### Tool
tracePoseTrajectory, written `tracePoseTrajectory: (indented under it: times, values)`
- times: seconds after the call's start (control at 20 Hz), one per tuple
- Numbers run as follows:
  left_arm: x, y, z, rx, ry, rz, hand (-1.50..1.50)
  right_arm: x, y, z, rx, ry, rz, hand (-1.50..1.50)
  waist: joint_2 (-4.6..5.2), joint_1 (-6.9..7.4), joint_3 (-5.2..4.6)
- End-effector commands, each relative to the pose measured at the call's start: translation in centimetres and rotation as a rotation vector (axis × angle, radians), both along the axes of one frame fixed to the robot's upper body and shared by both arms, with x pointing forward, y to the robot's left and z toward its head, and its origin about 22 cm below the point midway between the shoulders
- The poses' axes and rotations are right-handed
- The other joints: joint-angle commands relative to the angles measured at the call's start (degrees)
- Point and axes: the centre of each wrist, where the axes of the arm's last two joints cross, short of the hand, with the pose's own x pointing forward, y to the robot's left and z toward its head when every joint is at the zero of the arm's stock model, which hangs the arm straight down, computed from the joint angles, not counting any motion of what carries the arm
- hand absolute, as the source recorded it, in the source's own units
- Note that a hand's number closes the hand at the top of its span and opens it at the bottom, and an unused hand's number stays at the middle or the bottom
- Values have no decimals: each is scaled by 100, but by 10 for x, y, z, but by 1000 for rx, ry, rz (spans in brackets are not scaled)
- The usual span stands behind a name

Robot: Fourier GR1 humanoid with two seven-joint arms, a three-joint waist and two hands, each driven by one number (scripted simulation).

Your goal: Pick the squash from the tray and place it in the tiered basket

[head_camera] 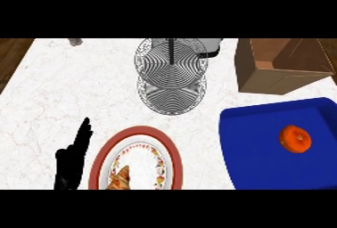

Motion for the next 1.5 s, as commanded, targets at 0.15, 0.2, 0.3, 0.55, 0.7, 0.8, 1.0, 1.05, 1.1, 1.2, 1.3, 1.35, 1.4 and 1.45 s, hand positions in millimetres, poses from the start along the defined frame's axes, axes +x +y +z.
tracePoseTrajectory:
  times: [0.15,0.2,0.3,0.55,0.7,0.8,1.0,1.05,1.1,1.2,1.3,1.35,1.4,1.45]
  values:
    - [-1,-2,-6,-4,4,-20,0,7,24,41,-102,297,-74,-150,10,182,2]
    - [11,-13,-13,-7,18,-23,0,22,26,46,-114,280,-95,-150,37,190,10]
    - [2,-4,-12,4,9,-40,0,31,37,61,-128,300,-117,-150,-2,184,23]
    - [17,-9,-16,-5,24,-42,0,55,61,26,-143,381,-108,-150,0,179,36]
    - [5,-13,-15,-10,0,-34,0,73,62,27,-178,485,-121,-150,2,288,33]
    - [13,-14,-7,-4,9,-51,0,75,66,7,-192,551,-119,-150,6,276,37]
    - [15,-11,-8,-8,3,-45,0,93,61,13,-153,644,-119,-150,-7,219,36]
    - [15,-3,-2,-4,10,-37,0,91,70,4,-163,659,-127,-150,-16,234,36]
    - [15,-9,-11,10,8,-32,0,103,71,9,-142,658,-118,-150,-4,223,35]
    - [8,-19,-5,-10,19,-35,0,104,78,6,-116,663,-97,-150,-31,190,36]
    - [5,-1,-7,5,17,-15,0,108,80,-3,-100,675,-86,-150,-37,148,41]
    - [15,1,-9,-11,7,-21,0,118,91,1,-119,657,-74,-150,-28,133,37]
    - [9,8,-8,-4,21,-32,0,132,83,2,-100,647,-77,-150,-25,175,42]
    - [11,-6,-9,-20,18,-23,0,134,89,8,-102,656,-61,-150,-32,138,41]
